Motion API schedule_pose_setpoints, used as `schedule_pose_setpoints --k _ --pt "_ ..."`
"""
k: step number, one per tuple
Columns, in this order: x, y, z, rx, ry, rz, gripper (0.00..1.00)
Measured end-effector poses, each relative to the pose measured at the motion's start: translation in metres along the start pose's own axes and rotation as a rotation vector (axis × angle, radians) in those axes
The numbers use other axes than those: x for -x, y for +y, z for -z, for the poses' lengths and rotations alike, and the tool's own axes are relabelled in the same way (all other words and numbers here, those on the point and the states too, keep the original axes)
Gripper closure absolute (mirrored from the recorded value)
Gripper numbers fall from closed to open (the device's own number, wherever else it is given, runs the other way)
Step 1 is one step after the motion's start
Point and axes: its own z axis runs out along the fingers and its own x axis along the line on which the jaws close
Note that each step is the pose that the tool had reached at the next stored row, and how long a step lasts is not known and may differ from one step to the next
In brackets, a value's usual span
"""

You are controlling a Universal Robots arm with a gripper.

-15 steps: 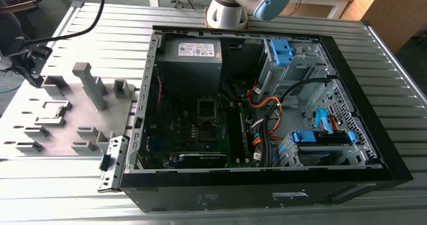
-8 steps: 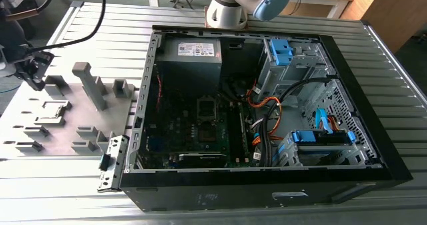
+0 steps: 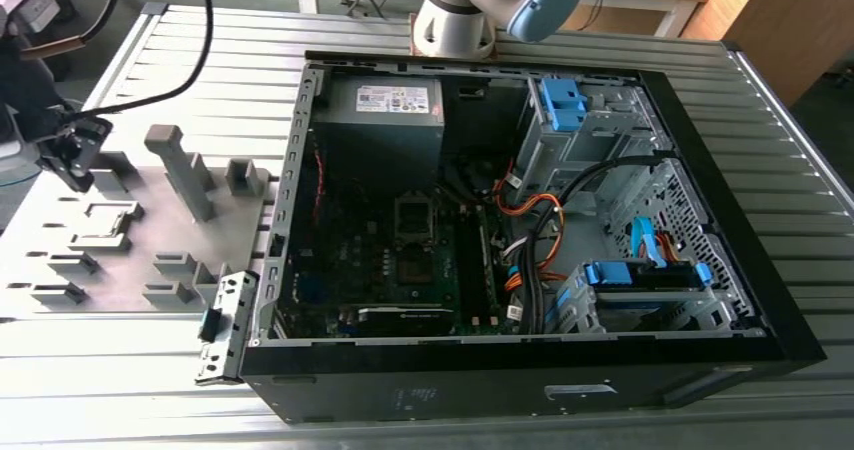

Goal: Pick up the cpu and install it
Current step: 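Pick up the cpu and move it towards the insertion slot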

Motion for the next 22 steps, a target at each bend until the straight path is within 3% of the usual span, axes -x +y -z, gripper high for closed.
schedule_pose_setpoints --k 16,22 --pt "-0.0015 -0.0098 -0.0266 -0.0068 0.0167 0.005 0.89" --pt "-0.0014 -0.0103 -0.0321 -0.0075 0.0174 0.015 0.89"
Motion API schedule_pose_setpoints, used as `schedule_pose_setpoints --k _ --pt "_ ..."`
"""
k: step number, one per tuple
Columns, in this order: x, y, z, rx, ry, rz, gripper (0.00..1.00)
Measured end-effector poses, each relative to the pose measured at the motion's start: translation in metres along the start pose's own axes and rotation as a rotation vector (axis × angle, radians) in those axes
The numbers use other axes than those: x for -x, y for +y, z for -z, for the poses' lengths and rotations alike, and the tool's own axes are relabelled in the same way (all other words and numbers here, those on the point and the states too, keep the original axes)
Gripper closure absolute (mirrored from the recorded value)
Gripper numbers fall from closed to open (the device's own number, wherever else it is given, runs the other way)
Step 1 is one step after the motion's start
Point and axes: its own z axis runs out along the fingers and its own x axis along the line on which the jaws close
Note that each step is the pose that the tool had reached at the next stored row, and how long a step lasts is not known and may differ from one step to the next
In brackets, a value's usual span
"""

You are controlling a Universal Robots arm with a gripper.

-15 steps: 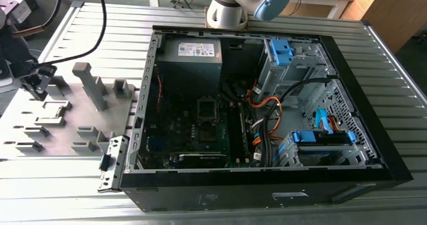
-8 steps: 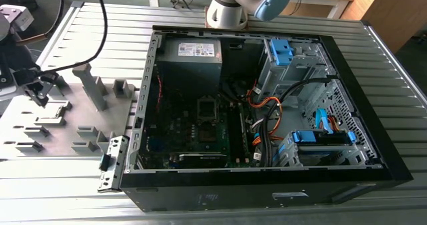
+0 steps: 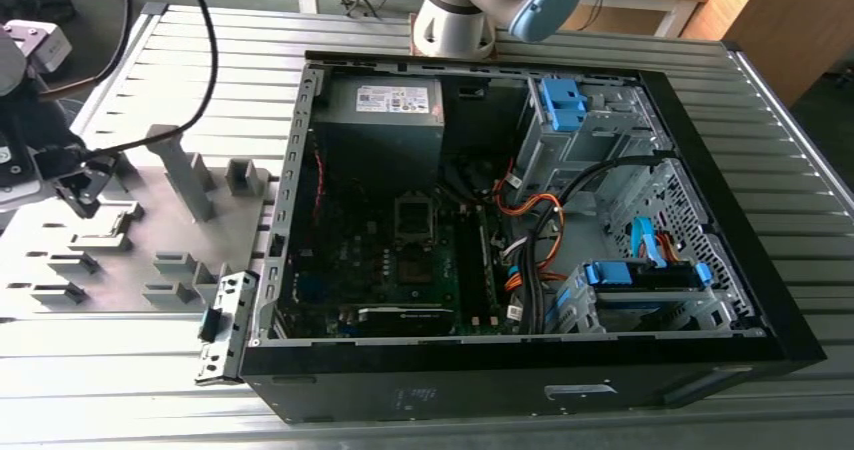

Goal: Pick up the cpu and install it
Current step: 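Pick up the cpu and move it towards the insertion slot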

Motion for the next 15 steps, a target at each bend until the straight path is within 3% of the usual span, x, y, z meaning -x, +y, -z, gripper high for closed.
schedule_pose_setpoints --k 7,15 --pt "-0.0005 -0.0002 -0.0057 -0.0011 -0.0037 0.037 0.89" --pt "-0.0023 0.0002 -0.0148 -0.0011 -0.0120 0.041 0.89"
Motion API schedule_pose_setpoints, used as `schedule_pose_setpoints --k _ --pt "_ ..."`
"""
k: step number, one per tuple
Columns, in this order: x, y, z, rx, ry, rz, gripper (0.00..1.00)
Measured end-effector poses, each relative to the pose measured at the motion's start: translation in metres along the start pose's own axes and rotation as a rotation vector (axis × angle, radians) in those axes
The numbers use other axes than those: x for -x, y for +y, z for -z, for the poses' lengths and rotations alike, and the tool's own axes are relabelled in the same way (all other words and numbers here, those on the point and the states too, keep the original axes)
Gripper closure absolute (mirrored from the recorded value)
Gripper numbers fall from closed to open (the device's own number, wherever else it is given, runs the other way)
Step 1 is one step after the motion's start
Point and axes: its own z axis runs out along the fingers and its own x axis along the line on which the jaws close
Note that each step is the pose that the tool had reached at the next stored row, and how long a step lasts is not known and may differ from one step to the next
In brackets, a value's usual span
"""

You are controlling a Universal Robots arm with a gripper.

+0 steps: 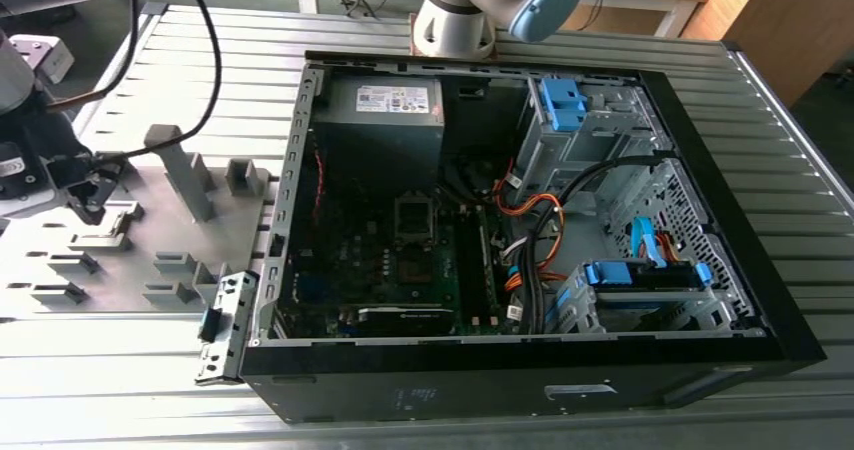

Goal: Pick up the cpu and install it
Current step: 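Pick up the cpu and move it towards the insertion slot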

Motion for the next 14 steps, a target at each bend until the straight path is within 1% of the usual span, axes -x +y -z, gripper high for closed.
schedule_pose_setpoints --k 6,12,14 --pt "-0.0019 0.0014 -0.0056 -0.0011 -0.0078 0.004 0.89" --pt "-0.0040 0.0050 -0.0077 -0.0031 -0.0100 0.004 0.89" --pt "-0.0053 0.0064 -0.0083 -0.0051 -0.0102 0.004 0.89"
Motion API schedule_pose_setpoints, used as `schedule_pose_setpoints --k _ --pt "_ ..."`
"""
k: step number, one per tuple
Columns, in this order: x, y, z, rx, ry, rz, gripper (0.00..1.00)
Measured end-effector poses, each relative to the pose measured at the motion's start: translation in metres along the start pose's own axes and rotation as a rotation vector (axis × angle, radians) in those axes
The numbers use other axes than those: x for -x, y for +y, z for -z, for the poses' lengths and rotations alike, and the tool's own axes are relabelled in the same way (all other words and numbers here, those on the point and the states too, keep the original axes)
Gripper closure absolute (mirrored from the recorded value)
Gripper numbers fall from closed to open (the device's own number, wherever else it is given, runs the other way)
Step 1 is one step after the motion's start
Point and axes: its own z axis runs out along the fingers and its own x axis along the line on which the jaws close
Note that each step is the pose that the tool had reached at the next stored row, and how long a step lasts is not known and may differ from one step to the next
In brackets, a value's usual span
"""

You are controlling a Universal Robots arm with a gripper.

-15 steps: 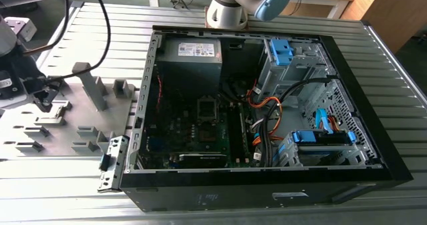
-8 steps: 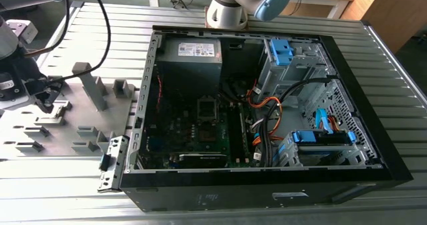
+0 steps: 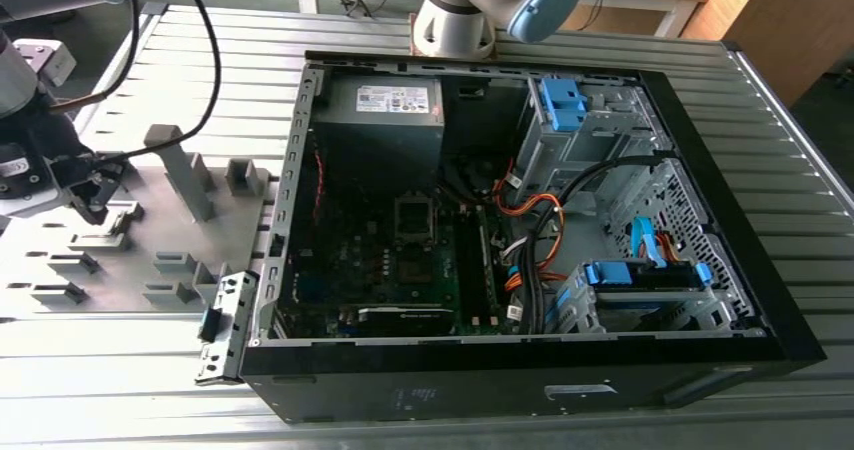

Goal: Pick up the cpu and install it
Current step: 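Pick up the cpu and move it towards the insertion slot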

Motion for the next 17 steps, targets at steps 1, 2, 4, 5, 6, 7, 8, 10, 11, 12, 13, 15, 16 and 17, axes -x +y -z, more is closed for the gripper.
schedule_pose_setpoints --k 1,2,4,5,6,7,8,10,11,12,13,15,16,17 --pt "-0.0008 0.0004 -0.0005 -0.0025 -0.0001 0.000 0.89" --pt "-0.0016 0.0007 -0.0011 -0.0057 -0.0002 0.000 0.89" --pt "-0.0021 0.0008 -0.0029 -0.0145 -0.0004 0.000 0.89" --pt "-0.0021 0.0008 -0.0040 -0.0185 -0.0004 0.000 0.89" --pt "-0.0021 0.0008 -0.0047 -0.0211 -0.0003 0.000 0.89" --pt "-0.0021 0.0010 -0.0051 -0.0233 -0.0002 0.000 0.89" --pt "-0.0021 0.0011 -0.0053 -0.0247 -0.0002 0.000 0.89" --pt "-0.0021 0.0011 -0.0053 -0.0250 -0.0001 0.000 0.89" --pt "-0.0021 0.0011 -0.0053 -0.0250 -0.0002 0.000 0.89" --pt "-0.0021 0.0011 -0.0053 -0.0251 -0.0009 0.000 0.89" --pt "-0.0022 0.0011 -0.0053 -0.0249 -0.0033 0.000 0.89" --pt "-0.0022 0.0011 -0.0054 -0.0247 -0.0082 0.000 0.89" --pt "-0.0023 0.0011 -0.0054 -0.0247 -0.0096 0.000 0.89" --pt "-0.0022 0.0011 -0.0054 -0.0246 -0.0098 0.000 0.89"
